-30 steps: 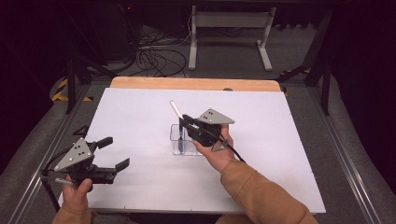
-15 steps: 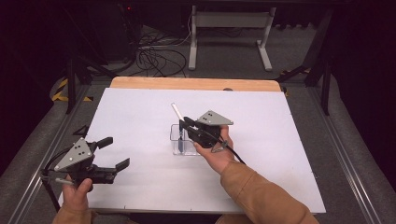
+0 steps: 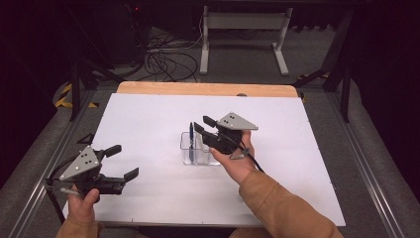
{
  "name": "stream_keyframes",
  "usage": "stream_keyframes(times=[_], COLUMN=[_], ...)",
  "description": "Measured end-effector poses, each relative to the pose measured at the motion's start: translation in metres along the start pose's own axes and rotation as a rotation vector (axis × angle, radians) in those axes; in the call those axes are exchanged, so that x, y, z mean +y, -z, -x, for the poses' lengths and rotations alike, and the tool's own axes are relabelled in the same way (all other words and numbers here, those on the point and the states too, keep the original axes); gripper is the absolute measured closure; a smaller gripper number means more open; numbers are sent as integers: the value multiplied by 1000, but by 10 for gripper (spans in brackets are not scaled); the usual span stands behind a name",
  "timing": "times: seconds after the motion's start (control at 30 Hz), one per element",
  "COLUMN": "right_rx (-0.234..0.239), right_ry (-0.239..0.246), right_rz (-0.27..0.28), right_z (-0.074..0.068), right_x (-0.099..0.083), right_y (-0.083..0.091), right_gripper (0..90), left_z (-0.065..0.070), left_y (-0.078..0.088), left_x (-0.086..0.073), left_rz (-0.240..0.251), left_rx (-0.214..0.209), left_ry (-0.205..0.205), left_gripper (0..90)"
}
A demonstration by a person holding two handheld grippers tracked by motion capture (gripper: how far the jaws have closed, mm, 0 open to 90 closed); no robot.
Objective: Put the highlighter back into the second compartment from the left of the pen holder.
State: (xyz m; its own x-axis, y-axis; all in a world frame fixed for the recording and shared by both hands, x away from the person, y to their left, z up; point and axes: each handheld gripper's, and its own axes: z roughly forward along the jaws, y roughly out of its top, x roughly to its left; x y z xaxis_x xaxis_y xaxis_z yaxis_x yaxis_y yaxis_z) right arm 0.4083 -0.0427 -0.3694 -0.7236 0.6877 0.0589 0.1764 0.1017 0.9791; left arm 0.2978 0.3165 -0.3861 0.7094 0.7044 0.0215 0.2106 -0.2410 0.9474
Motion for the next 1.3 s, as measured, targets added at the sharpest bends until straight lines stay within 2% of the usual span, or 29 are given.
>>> stream_keyframes(times=[0.17, 0.5, 0.83, 1.3], right_rx=[-6, -19, -40, -57], right_ry=[30, 37, 30, 30], right_rz=[8, 36, 39, 37], right_z=[4, 14, 22, 36], right_x=[12, 25, 26, 27], right_y=[15, 47, 63, 78], right_gripper=[477, 418, 389, 359], left_z=[-1, -3, -4, -5], left_y=[-4, -17, -23, -26], left_x=[2, 8, 14, 13], left_rz=[0, -4, 5, -3], left_rx=[-14, -39, -55, -58], left_ry=[-2, -23, -34, -35], left_gripper=[68, 68, 67, 68])
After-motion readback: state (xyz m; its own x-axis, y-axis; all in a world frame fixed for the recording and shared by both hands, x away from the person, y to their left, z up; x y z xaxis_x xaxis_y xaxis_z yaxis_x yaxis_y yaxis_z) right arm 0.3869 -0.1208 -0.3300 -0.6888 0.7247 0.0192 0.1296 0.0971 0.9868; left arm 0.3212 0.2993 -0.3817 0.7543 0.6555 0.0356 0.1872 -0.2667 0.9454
